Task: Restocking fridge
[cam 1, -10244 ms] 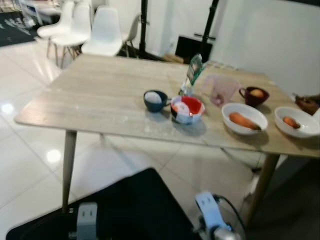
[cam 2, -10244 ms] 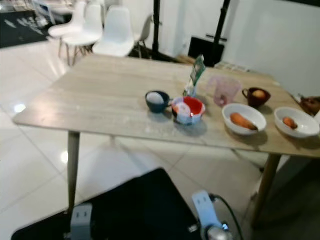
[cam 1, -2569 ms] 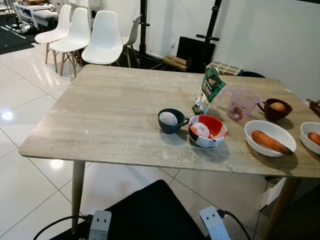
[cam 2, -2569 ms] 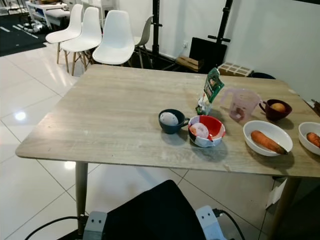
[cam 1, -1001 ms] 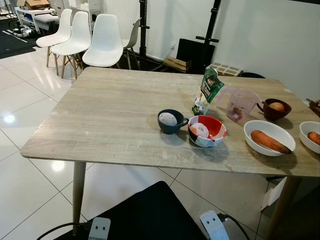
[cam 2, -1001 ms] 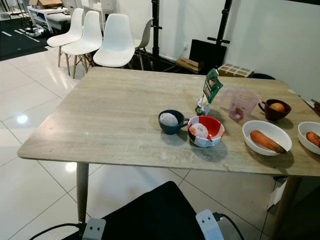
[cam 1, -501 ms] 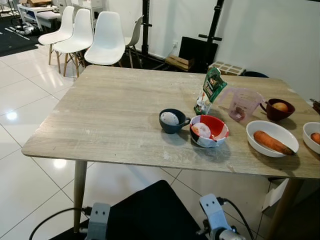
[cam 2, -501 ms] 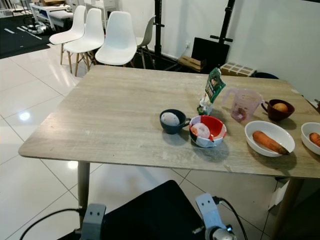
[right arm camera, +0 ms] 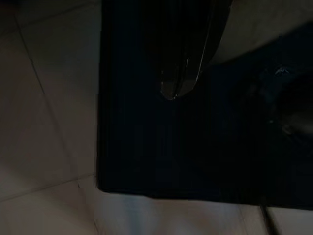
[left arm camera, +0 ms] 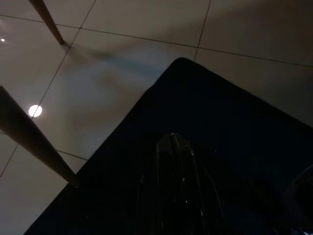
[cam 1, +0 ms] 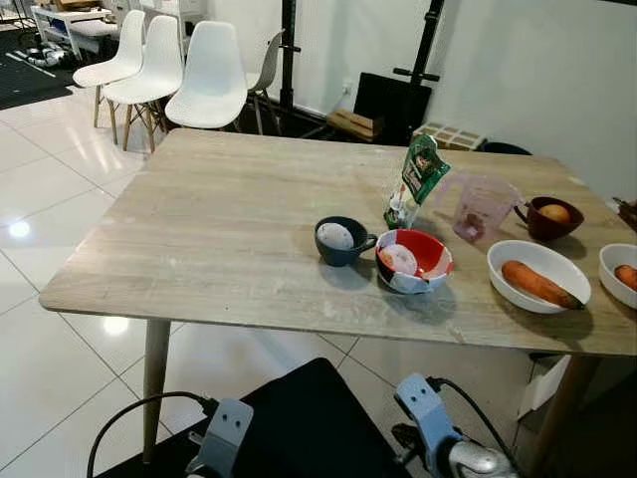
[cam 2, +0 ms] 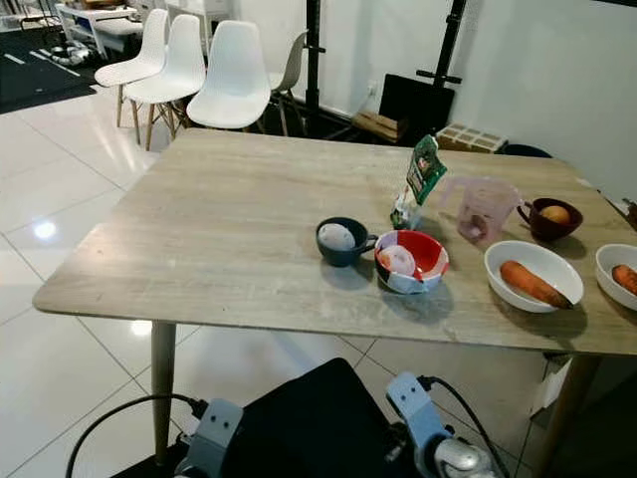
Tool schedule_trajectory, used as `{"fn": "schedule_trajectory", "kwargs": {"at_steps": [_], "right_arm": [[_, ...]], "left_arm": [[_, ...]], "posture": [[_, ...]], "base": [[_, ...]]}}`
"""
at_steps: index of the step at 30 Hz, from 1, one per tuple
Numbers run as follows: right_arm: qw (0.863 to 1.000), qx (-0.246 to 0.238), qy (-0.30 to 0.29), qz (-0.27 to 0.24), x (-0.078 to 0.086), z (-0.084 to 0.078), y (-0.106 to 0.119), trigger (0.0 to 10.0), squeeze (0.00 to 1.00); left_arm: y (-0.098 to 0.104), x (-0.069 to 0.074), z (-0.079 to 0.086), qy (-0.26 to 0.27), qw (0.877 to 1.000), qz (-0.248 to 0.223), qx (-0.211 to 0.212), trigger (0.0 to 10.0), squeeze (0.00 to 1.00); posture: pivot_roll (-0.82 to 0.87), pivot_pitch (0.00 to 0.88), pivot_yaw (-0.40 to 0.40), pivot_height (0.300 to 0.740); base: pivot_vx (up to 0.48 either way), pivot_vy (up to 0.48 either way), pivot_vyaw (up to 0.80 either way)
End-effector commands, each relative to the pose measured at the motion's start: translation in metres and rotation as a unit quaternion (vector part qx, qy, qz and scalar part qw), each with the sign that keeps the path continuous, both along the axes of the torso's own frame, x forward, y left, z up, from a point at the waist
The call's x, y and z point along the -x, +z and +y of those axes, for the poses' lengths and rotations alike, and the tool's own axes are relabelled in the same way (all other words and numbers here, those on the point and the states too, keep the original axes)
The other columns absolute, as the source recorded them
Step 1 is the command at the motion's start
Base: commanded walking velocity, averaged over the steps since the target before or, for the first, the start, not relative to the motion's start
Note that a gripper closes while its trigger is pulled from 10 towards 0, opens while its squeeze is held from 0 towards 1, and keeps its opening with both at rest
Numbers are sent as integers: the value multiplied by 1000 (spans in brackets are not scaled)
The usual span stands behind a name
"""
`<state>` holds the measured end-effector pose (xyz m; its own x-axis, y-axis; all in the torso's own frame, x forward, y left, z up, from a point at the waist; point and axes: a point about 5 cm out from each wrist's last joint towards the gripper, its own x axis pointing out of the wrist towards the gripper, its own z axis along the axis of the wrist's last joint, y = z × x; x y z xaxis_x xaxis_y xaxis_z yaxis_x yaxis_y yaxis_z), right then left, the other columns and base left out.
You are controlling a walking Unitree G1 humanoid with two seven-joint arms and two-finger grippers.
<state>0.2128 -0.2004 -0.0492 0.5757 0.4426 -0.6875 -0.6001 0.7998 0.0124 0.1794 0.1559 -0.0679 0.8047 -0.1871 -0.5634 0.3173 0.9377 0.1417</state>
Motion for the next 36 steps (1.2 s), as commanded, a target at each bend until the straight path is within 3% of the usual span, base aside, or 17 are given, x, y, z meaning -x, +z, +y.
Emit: {"fn": "schedule_trajectory", "kwargs": {"at_steps": [1, 4, 7, 8, 11, 12, 13, 16, 20, 21, 23, 24, 26, 28, 34, 35, 36], "right_arm": [[997, -54, 48, 13, 6, -5, 5, 10000, 0], [990, -100, 91, 32, 11, -9, 11, 10000, 0], [968, -186, 161, 51, 6, -11, 35, 10000, 0], [968, -186, 161, 51, 6, -11, 35, 10000, 0], [940, -237, 239, 54, 5, -8, 66, 10000, 0], [940, -237, 239, 54, 5, -8, 66, 10000, 0], [926, -258, 270, 47, 4, -5, 84, 10000, 0], [919, -271, 285, 33, 2, -2, 96, 10000, 0], [884, -333, 322, -56, -12, 16, 151, 10000, 0], [884, -333, 322, -56, -12, 16, 151, 10000, 0], [859, -365, 339, -119, -22, 28, 187, 10000, 0], [859, -365, 339, -119, -22, 28, 187, 10000, 0], [846, -363, 345, -181, -36, 39, 218, 10000, 0], [860, -305, 331, -241, -54, 47, 238, 10000, 0], [896, -160, 294, -291, -83, 48, 249, 10000, 0], [896, -160, 294, -291, -83, 48, 249, 10000, 0], [907, -137, 255, -306, -96, 46, 252, 10000, 59]], "left_arm": [[1, 4, 6, 3, 1000, -8, -6, 10000, 0], [0, 6, 8, 1, 1000, -11, -10, 10000, 0], [0, 11, 11, -1, 1000, -10, -12, 10000, 0], [0, 11, 11, -1, 1000, -10, -12, 10000, 0], [0, 11, 14, 0, 1000, -12, -13, 10000, 0], [0, 11, 14, 0, 1000, -12, -13, 10000, 0], [1, 10, 14, 0, 1000, -13, -13, 10000, 0], [1, 9, 15, 0, 1000, -14, -14, 10000, 0], [1, 9, 17, 3, 1000, -12, -16, 10000, 0], [1, 9, 17, 3, 1000, -12, -16, 10000, 0], [0, 11, 17, 3, 1000, -10, -19, 10000, 0], [0, 11, 17, 3, 1000, -10, -19, 10000, 0], [0, 12, 16, 3, 1000, -9, -19, 10000, 0], [0, 11, 16, 3, 1000, -9, -18, 10000, 0], [0, 10, 15, 8, 1000, -9, -16, 10000, 0], [0, 10, 15, 8, 1000, -9, -16, 10000, 0], [0, 9, 14, 10, 1000, -9, -14, 10000, 0]], "posture": [[-67, 0, -81, 700], [-68, 0, -76, 700], [-73, 0, -67, 700], [-73, 0, -67, 700], [-74, 0, -63, 700], [-74, 0, -63, 700], [-75, 0, -62, 700], [-75, 0, -61, 700], [-83, 0, -54, 700], [-83, 0, -54, 700], [-88, 2, -52, 700], [-88, 2, -52, 700], [-88, 4, -53, 700], [-90, 5, -55, 700], [-95, 16, -61, 700], [-95, 16, -61, 700], [-89, 20, -68, 700]], "base": [[0, 0, 0], [0, 0, 0], [0, 0, 0], [0, 0, 0], [0, 0, 0], [0, 0, 0], [0, 0, 0], [0, 0, 0], [0, 0, 0], [0, 0, 0], [0, 0, 0], [0, 0, 0], [0, 0, 0], [0, 0, 0], [0, 0, 0], [0, 0, 0], [0, 0, 0]]}}
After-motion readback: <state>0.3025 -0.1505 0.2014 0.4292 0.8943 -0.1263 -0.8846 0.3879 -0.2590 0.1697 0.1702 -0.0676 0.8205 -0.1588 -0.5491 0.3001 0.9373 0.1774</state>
